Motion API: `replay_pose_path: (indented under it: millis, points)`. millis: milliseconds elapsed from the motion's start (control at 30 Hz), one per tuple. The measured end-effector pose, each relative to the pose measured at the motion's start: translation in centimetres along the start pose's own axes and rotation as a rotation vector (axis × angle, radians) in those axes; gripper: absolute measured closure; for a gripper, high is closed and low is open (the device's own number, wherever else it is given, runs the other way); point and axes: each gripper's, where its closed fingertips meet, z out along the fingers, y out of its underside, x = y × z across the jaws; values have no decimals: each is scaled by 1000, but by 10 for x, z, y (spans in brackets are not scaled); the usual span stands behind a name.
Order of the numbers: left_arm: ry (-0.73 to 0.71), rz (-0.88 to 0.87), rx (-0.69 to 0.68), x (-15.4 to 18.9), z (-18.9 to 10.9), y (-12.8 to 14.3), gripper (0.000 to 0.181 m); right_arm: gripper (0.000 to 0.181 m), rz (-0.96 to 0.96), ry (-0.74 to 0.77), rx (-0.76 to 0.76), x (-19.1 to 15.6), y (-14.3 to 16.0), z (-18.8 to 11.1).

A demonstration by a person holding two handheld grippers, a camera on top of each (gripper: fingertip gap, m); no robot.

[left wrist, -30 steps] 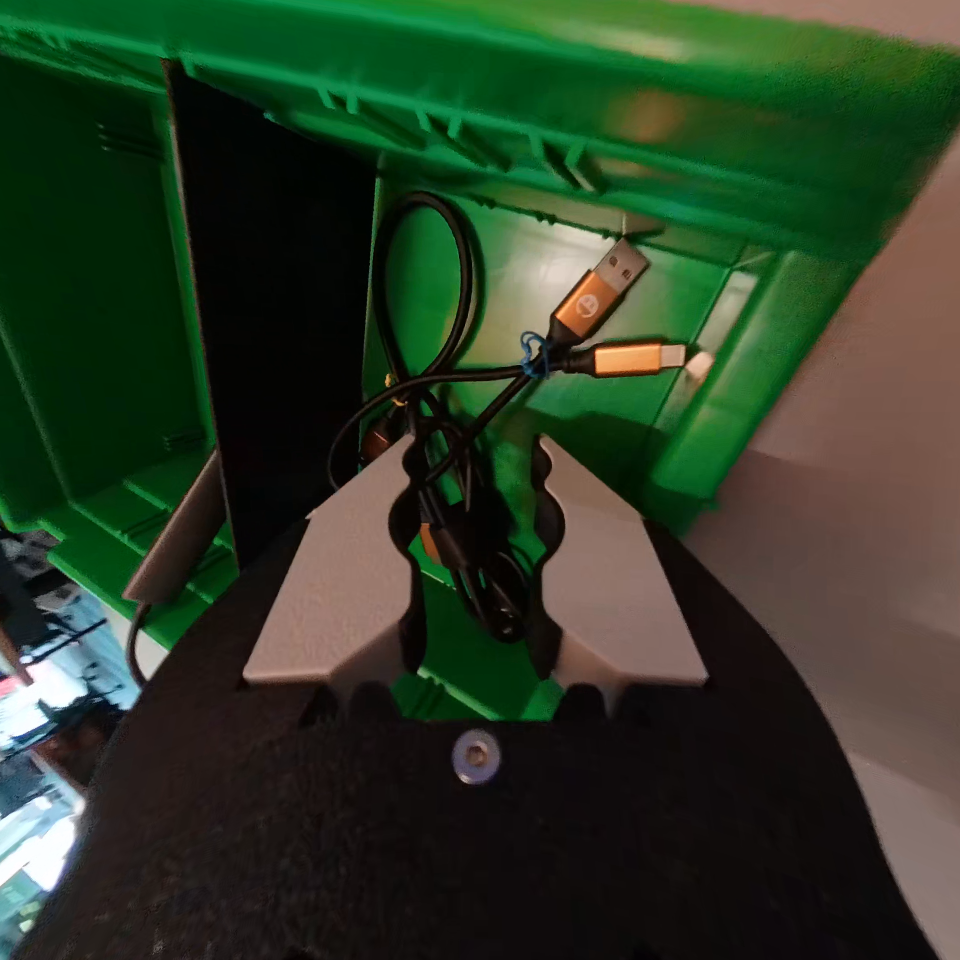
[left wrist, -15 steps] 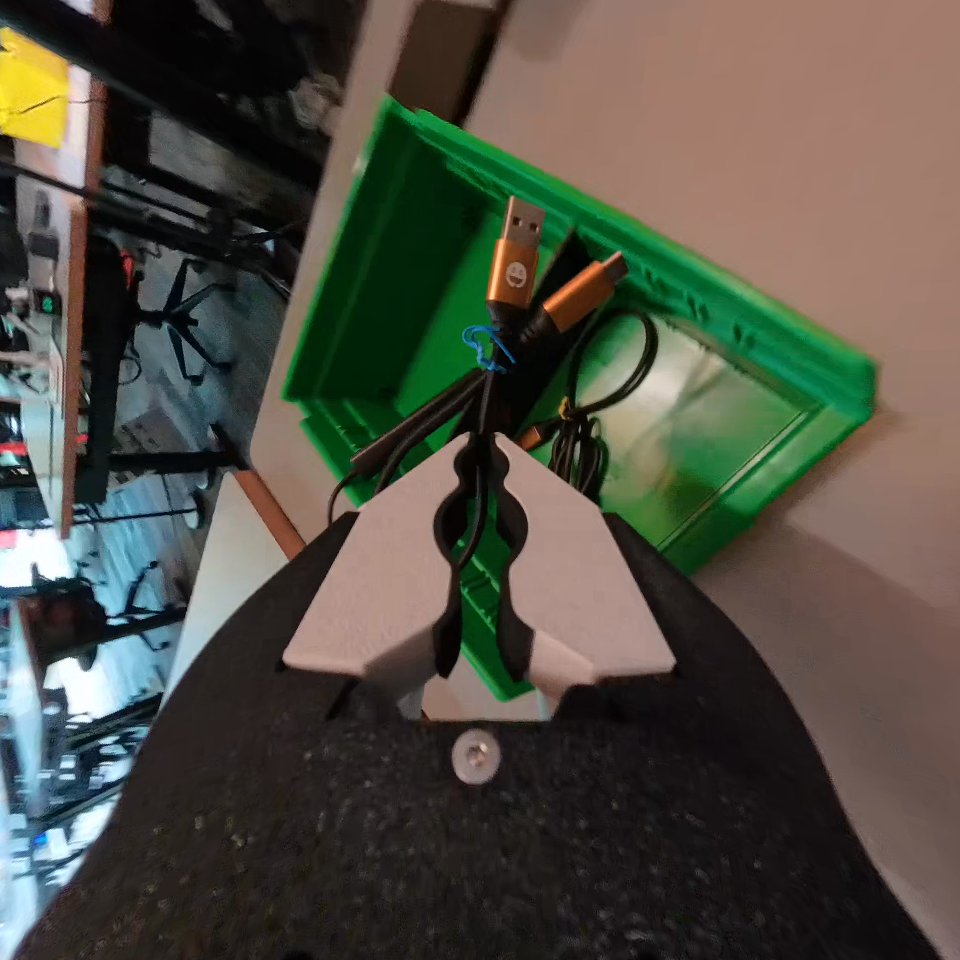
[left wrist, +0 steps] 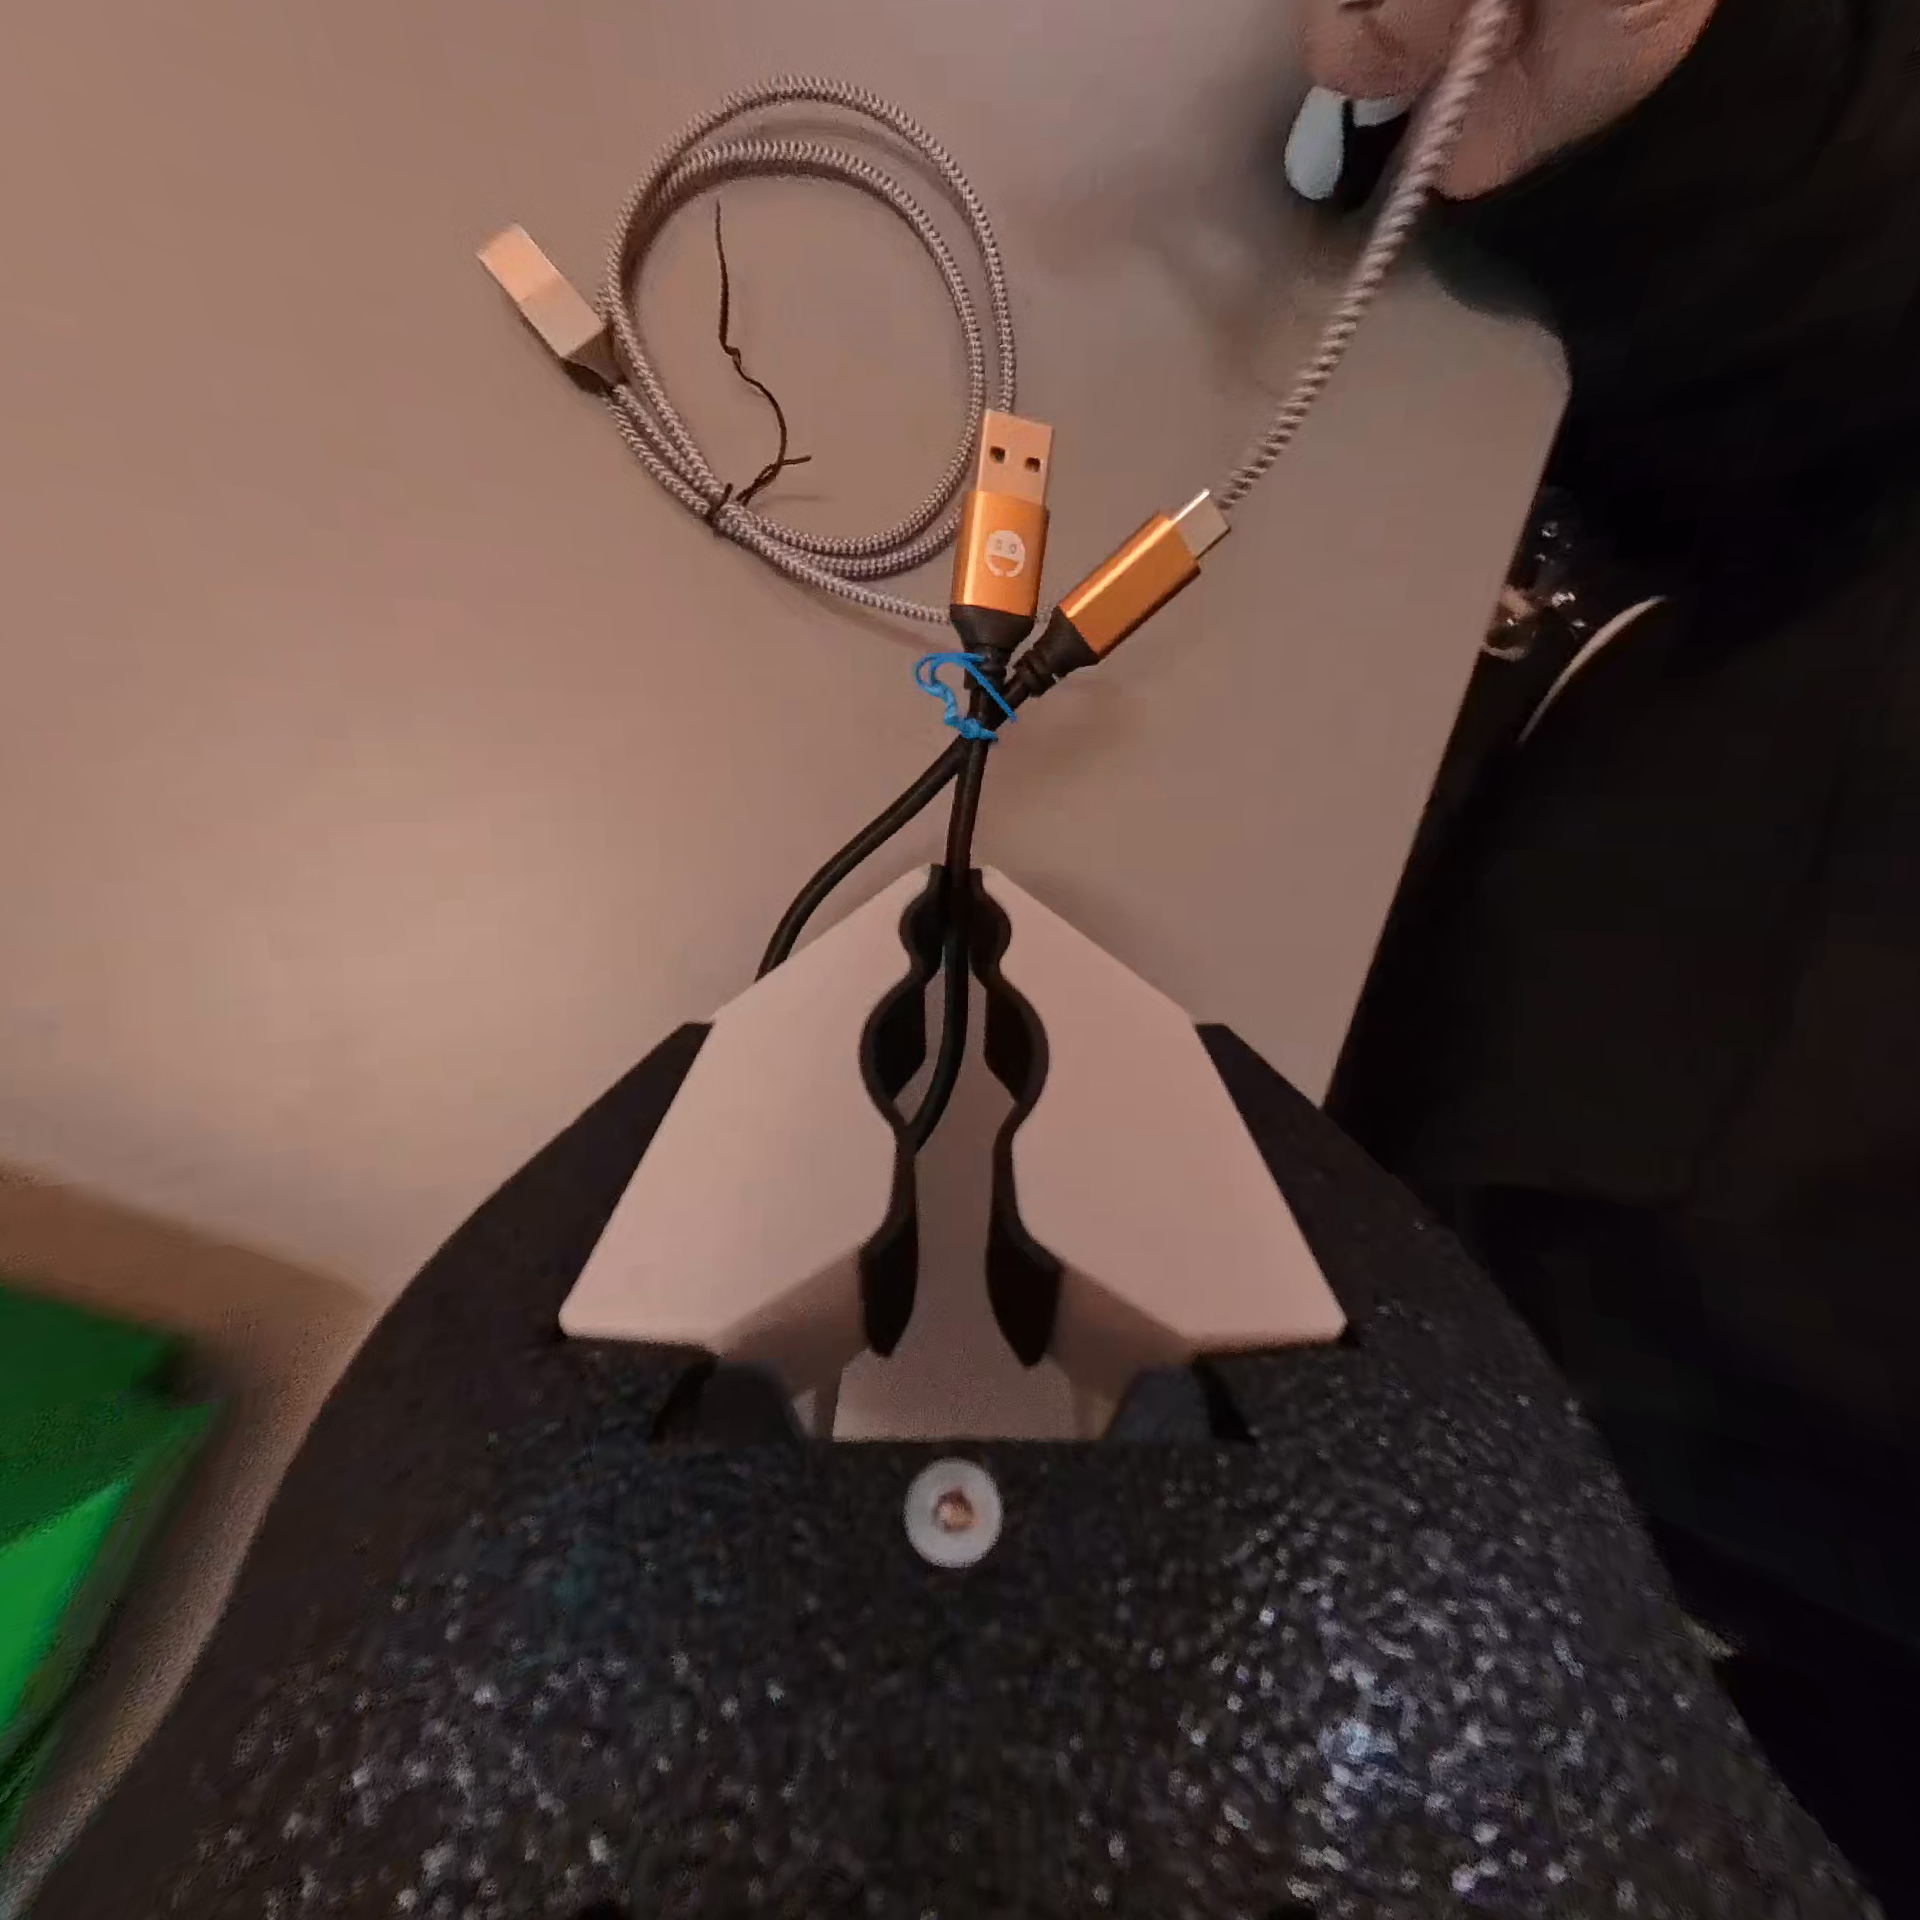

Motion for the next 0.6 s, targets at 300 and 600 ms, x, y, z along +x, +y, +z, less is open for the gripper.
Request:
replay_pose_path:
  millis: [300,600]
  points:
    - [22,-257,212,-26,60,-29,176,159,-9,50,23,17,-8,-11]
    - [-322,473,237,-25,58,-50,162,159,-20,55,28,17,-9,-12]
